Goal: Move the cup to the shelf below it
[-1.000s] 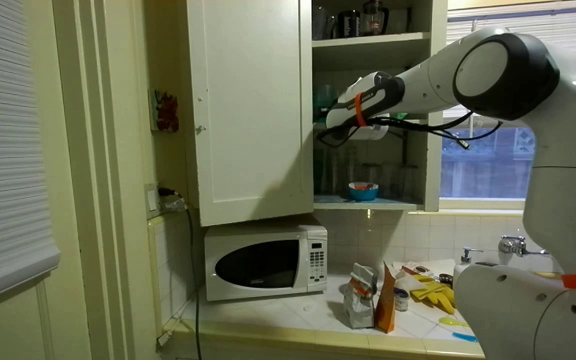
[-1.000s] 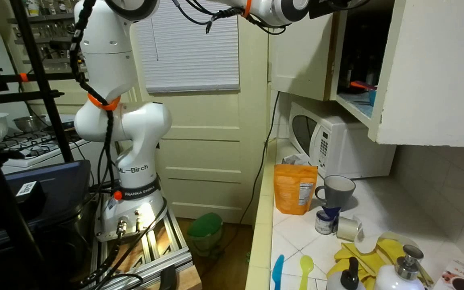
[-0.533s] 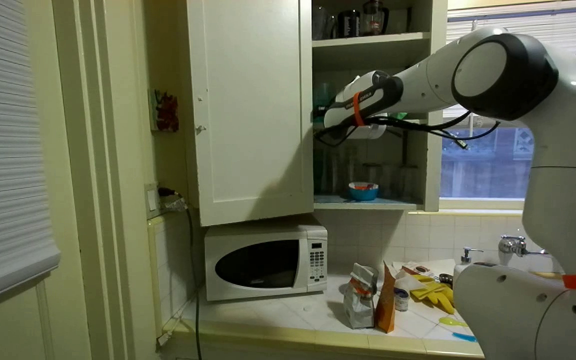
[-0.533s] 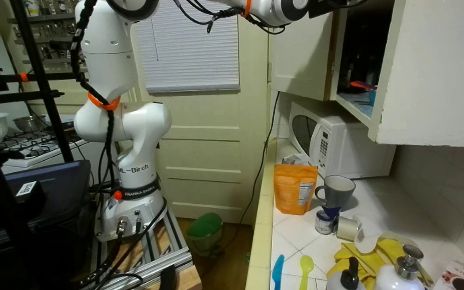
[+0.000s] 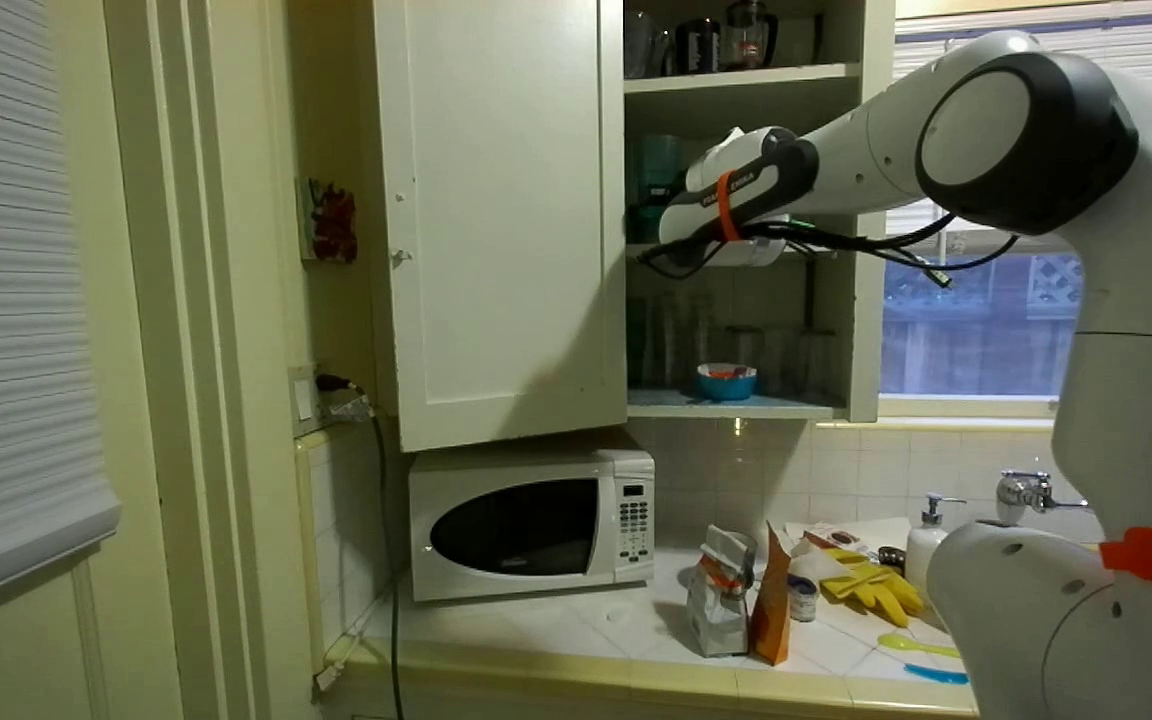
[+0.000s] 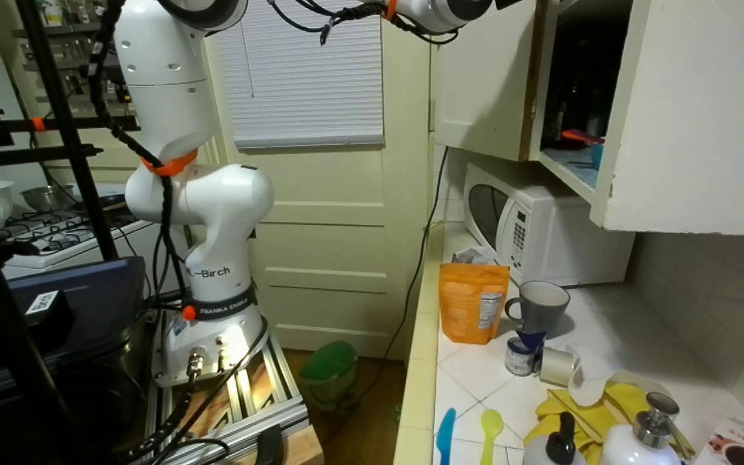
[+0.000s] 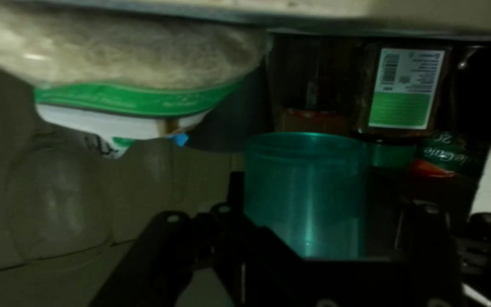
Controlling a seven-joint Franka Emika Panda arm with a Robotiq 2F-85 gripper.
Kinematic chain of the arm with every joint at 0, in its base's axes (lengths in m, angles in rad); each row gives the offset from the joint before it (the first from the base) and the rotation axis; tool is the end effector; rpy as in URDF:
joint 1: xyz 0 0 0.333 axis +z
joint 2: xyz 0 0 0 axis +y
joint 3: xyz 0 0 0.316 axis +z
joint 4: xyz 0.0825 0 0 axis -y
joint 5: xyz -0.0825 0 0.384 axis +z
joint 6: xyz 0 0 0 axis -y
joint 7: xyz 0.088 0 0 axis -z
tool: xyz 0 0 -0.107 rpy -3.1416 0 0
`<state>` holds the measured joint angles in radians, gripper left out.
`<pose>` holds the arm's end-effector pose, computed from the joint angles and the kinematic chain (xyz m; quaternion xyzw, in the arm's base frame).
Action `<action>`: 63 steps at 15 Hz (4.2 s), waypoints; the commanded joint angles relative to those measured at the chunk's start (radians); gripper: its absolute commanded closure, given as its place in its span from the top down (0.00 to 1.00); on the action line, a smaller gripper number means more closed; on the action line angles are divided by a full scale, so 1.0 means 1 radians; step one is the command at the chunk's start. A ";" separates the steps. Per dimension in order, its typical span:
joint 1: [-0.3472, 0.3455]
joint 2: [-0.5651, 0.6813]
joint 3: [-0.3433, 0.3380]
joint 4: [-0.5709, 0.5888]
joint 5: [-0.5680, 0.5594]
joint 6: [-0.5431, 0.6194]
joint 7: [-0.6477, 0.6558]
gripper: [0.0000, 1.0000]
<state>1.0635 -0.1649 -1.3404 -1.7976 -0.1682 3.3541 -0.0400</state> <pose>0.5334 -0.2004 0.7474 0.6944 -0.0688 0.7089 0.1025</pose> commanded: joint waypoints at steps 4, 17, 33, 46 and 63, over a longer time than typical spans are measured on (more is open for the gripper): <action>-0.403 -0.007 0.317 -0.111 0.016 0.102 0.019 0.47; -0.939 -0.316 1.019 -0.608 0.219 0.354 -0.215 0.47; -1.408 -0.486 1.730 -0.924 1.193 0.351 -0.328 0.47; -1.536 -0.334 1.712 -0.868 1.109 0.161 -0.418 0.72; -1.503 0.099 1.685 -0.768 0.865 0.595 -0.384 0.47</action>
<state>-0.4277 -0.1820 0.3412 -2.6275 0.7482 3.8671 -0.4170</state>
